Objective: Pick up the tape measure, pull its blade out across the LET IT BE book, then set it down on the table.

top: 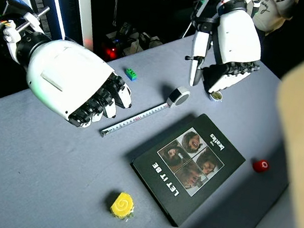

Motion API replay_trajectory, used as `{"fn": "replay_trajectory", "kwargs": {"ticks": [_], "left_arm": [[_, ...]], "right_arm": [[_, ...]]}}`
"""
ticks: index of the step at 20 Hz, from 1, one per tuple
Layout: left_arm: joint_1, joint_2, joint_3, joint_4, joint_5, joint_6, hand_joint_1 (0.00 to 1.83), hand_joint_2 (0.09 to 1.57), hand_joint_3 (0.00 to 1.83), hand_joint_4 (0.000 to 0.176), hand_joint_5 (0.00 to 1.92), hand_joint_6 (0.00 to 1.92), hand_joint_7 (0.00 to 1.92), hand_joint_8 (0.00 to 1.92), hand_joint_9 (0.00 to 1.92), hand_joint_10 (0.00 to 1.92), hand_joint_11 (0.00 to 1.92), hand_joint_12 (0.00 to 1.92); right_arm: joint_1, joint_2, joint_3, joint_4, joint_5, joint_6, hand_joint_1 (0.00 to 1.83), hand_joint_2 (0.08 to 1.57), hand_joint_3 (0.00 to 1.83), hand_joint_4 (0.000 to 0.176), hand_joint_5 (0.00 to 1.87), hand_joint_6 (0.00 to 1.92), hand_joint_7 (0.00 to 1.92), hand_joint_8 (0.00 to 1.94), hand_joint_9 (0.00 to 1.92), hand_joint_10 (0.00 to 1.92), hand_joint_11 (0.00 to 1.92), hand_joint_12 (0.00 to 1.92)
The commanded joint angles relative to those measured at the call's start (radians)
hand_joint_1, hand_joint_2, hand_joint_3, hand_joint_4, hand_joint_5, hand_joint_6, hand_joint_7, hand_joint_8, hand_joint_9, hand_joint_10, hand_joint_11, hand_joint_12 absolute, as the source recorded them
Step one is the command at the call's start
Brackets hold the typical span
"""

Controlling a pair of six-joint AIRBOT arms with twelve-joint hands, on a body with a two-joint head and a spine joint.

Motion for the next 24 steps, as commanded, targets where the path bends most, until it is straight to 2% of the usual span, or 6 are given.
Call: {"fn": "replay_trajectory", "kwargs": {"ticks": [1, 11, 13, 17, 20, 24], "left_arm": [[-0.02, 0.007, -0.003, 0.052, 0.006, -0.004, 0.07, 1.11, 0.11, 0.054, 0.24, 0.06, 0.21, 0.03, 0.2, 0.06, 0.03, 0.64], [-0.047, 0.006, 0.092, 0.054, -0.088, -0.004, 0.15, 1.11, 0.0, 0.028, 0.28, 0.0, 0.23, 0.0, 0.25, 0.01, 0.03, 0.62], [-0.06, 0.006, 0.123, 0.053, -0.127, -0.005, 0.27, 1.05, 0.0, 0.002, 0.24, 0.0, 0.22, 0.0, 0.24, 0.0, 0.03, 0.62], [-0.103, 0.005, 0.205, -0.005, -0.228, 0.034, 0.55, 0.95, 0.0, 0.0, 0.24, 0.01, 0.22, 0.0, 0.24, 0.0, 0.05, 0.62], [-0.142, 0.007, 0.244, -0.223, -0.264, 0.377, 0.67, 0.95, 0.0, 0.0, 0.25, 0.0, 0.23, 0.0, 0.25, 0.0, 0.06, 0.62], [-0.218, 0.017, 0.298, -0.869, -0.266, 1.148, 0.83, 0.98, 0.0, 0.0, 0.24, 0.0, 0.26, 0.01, 0.27, 0.01, 0.08, 0.62]], "right_arm": [[0.005, 0.005, -0.003, -0.067, 0.085, 0.003, 0.1, 0.91, 0.25, 0.084, 0.03, 0.08, 0.08, 0.04, 0.03, 0.08, 0.0, 0.5], [-0.002, 0.015, -0.003, -0.067, 0.063, -0.009, 0.13, 1.01, 0.01, 0.081, 0.09, 0.0, 0.12, 0.0, 0.07, 0.0, 0.0, 0.59], [-0.004, 0.019, -0.003, -0.067, 0.053, -0.008, 0.13, 1.02, 0.01, 0.076, 0.09, 0.0, 0.12, 0.0, 0.07, 0.0, 0.0, 0.59], [-0.009, 0.029, -0.003, -0.067, 0.025, 0.024, 0.14, 1.02, 0.01, 0.072, 0.09, 0.0, 0.14, 0.0, 0.08, 0.0, 0.0, 0.58], [-0.009, 0.032, -0.003, -0.083, 0.022, 0.058, 0.14, 1.02, 0.01, 0.07, 0.09, 0.0, 0.14, 0.0, 0.08, 0.0, 0.0, 0.58], [0.008, 0.053, -0.003, -0.104, -0.004, 0.101, 0.14, 1.02, 0.01, 0.061, 0.08, 0.0, 0.15, 0.01, 0.08, 0.0, 0.0, 0.58]]}}
